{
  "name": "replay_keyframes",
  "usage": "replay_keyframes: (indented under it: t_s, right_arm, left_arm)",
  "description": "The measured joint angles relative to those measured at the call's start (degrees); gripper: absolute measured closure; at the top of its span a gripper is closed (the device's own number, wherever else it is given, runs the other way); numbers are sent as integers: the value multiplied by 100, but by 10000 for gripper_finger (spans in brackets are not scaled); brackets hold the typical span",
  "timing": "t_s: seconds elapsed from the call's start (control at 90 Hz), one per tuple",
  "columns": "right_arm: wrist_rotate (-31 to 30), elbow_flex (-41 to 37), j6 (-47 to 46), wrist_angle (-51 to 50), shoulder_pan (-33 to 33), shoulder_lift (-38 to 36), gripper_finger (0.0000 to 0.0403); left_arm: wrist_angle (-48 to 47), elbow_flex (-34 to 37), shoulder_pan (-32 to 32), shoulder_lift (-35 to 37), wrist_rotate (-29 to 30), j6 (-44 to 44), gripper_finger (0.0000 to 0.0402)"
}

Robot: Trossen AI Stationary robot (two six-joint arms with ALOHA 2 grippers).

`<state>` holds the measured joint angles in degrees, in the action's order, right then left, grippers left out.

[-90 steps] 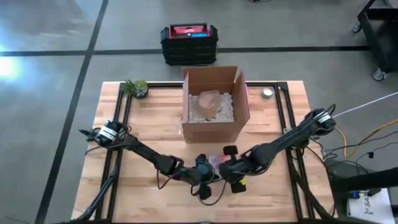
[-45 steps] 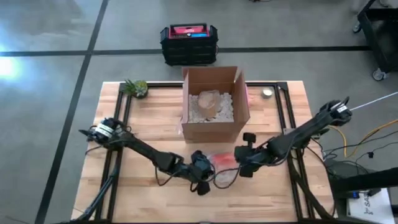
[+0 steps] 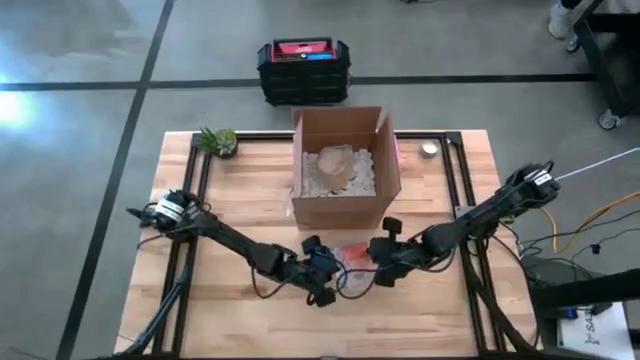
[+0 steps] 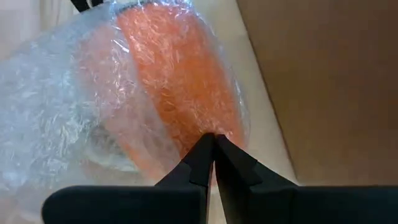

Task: Wrap mug
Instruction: Wrap the orange mug with bubble wrap

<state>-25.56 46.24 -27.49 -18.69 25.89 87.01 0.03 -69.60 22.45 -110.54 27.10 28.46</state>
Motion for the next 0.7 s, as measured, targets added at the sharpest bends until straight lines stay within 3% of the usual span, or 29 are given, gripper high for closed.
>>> replay_keyframes:
  t_s: [0.311,0.5,0.7]
  right_arm:
    - [-96,-8,1,903,54,457,401]
    - [1119,-20,37,1379,113,862,401]
    - [1045,116,49,1463,98,1151,401]
  left_arm:
    - [481,-170,-37,55,-233,-243,401]
    - [544,-491,-100,83,-191,-324,402]
    - [92,-648,-81,85,-258,-390,401]
